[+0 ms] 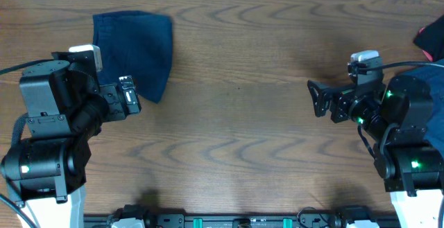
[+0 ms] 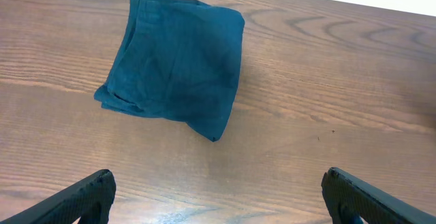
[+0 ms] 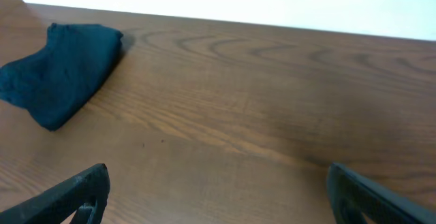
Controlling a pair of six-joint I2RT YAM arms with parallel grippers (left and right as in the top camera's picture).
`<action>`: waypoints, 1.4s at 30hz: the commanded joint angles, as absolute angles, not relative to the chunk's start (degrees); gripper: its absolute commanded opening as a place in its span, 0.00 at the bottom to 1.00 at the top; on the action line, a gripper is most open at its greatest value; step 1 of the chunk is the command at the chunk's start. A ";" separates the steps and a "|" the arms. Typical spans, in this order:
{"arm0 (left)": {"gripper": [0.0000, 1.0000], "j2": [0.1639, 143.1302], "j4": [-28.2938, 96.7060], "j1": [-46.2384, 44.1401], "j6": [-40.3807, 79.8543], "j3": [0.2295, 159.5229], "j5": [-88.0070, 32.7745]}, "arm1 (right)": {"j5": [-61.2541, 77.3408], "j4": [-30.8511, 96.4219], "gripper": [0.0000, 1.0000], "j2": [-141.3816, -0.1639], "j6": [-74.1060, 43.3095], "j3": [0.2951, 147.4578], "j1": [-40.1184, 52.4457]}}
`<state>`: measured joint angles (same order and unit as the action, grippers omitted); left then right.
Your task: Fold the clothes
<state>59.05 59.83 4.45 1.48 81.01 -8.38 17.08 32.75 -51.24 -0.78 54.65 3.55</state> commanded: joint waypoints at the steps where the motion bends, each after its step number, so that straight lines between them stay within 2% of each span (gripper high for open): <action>1: 0.98 59.11 59.99 4.54 1.76 80.60 -8.29 | 15.79 31.00 0.99 -46.65 0.12 53.74 3.44; 5: 0.98 59.11 59.99 4.54 1.74 80.60 -8.29 | 13.02 27.68 0.99 -39.59 0.99 47.57 3.38; 15: 0.98 59.11 59.99 4.54 1.76 80.60 -8.29 | 12.23 21.37 0.99 -15.75 0.91 21.65 3.38; 24: 0.98 59.11 59.99 4.54 1.74 80.60 -8.29 | 12.25 21.08 0.99 -0.08 0.27 11.40 3.38; 33: 0.98 59.11 59.99 4.54 1.76 80.60 -8.29 | 13.96 12.38 0.99 -0.30 -0.80 3.95 3.44; 42: 0.98 59.11 59.96 4.54 1.74 80.60 -8.29 | 13.93 11.53 0.99 -0.30 -0.80 3.68 3.44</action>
<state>59.11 59.86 4.45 1.48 80.97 -8.40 13.47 11.70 -0.67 0.03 4.10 3.55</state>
